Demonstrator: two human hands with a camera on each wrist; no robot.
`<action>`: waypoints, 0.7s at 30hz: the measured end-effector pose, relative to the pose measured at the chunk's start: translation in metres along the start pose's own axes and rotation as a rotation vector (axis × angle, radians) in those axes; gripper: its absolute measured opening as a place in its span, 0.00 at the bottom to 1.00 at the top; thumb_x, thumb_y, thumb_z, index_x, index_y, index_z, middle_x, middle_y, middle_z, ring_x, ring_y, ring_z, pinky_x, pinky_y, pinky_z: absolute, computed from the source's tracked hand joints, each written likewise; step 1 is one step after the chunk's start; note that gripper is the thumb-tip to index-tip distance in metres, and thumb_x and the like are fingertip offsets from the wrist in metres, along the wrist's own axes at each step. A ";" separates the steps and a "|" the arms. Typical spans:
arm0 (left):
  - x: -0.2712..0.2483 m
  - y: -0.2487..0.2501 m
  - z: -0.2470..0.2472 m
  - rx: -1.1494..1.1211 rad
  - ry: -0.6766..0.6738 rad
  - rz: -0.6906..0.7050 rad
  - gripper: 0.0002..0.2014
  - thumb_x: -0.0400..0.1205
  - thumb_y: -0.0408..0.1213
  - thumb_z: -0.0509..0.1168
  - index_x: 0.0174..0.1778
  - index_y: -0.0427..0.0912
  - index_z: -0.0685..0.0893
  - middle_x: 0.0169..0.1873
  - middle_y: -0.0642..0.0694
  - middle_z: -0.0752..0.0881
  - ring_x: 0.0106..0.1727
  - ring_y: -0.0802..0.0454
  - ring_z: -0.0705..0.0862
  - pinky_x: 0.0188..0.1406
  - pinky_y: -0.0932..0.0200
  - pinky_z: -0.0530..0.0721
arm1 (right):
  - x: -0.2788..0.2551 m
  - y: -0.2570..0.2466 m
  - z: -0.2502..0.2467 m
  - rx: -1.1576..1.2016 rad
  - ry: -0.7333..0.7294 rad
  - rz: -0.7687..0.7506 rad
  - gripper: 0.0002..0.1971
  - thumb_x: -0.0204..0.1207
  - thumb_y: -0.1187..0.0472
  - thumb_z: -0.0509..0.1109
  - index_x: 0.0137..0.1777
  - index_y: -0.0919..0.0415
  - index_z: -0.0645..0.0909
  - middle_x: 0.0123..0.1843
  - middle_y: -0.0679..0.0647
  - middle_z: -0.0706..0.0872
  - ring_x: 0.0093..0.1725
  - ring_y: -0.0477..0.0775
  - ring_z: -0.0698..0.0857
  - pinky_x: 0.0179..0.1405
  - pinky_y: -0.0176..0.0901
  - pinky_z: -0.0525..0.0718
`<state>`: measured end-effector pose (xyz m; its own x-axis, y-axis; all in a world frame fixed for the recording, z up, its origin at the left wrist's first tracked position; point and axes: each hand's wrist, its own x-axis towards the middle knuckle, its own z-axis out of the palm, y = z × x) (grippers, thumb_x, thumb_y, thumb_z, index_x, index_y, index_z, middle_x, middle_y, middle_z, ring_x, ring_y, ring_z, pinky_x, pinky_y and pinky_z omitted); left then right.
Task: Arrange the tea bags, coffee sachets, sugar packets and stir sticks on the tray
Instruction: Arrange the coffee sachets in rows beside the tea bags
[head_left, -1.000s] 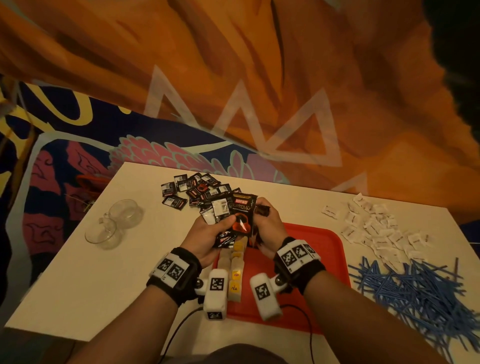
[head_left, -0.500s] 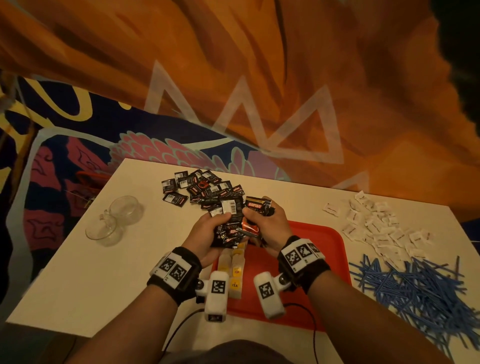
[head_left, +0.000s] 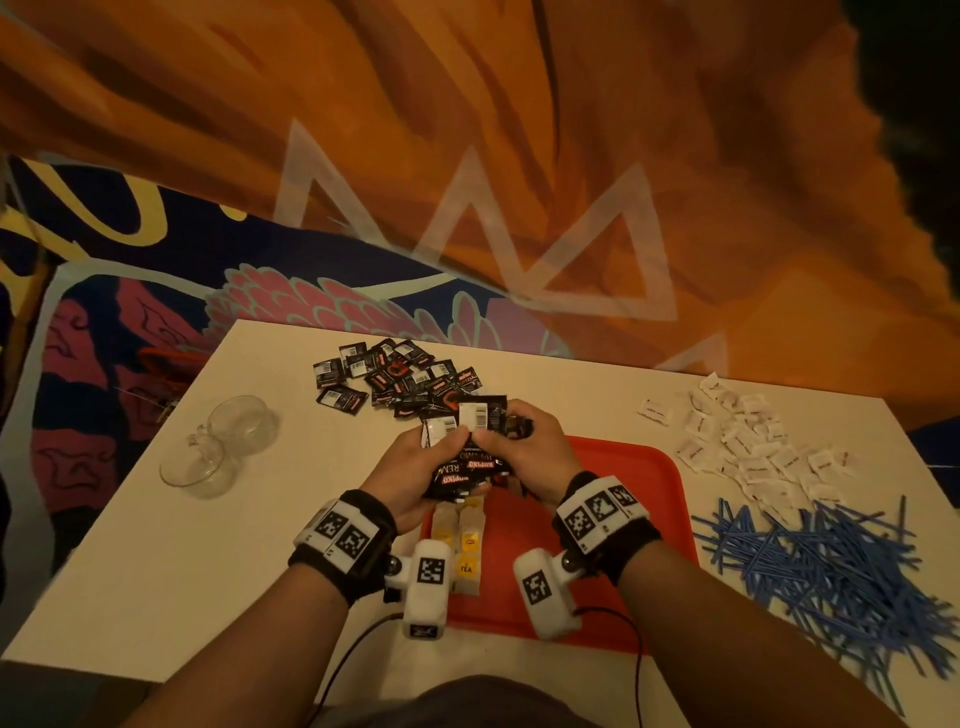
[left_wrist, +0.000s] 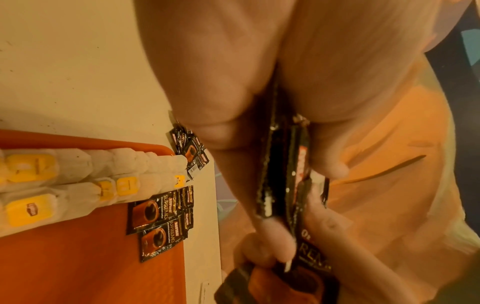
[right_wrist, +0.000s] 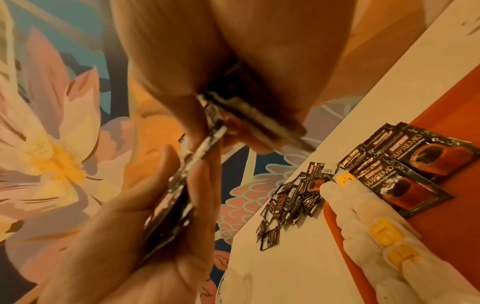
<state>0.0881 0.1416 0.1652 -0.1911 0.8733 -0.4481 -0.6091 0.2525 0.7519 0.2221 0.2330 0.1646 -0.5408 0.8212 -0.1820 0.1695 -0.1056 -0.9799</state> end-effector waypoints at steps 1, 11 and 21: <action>0.000 0.001 0.000 -0.012 0.004 -0.013 0.18 0.85 0.37 0.64 0.69 0.34 0.81 0.57 0.33 0.90 0.53 0.36 0.91 0.41 0.44 0.92 | 0.001 0.003 0.002 -0.051 0.020 -0.009 0.09 0.71 0.62 0.80 0.48 0.49 0.87 0.50 0.54 0.91 0.51 0.55 0.90 0.56 0.58 0.88; -0.001 0.001 -0.008 -0.116 0.090 -0.078 0.17 0.87 0.32 0.62 0.69 0.25 0.76 0.58 0.25 0.87 0.51 0.30 0.90 0.45 0.39 0.91 | -0.003 -0.004 -0.002 -0.182 0.272 -0.180 0.11 0.70 0.67 0.79 0.40 0.47 0.88 0.43 0.46 0.91 0.46 0.45 0.88 0.50 0.43 0.85; -0.006 0.004 -0.005 -0.251 0.082 -0.064 0.17 0.86 0.37 0.61 0.67 0.32 0.82 0.51 0.33 0.90 0.47 0.40 0.91 0.37 0.49 0.90 | -0.008 0.012 -0.001 -0.754 0.014 -0.640 0.20 0.62 0.77 0.78 0.50 0.55 0.91 0.59 0.55 0.85 0.59 0.58 0.84 0.61 0.45 0.79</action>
<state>0.0824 0.1350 0.1688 -0.2016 0.8199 -0.5359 -0.7917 0.1857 0.5820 0.2294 0.2259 0.1545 -0.7044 0.6060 0.3696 0.3316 0.7413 -0.5835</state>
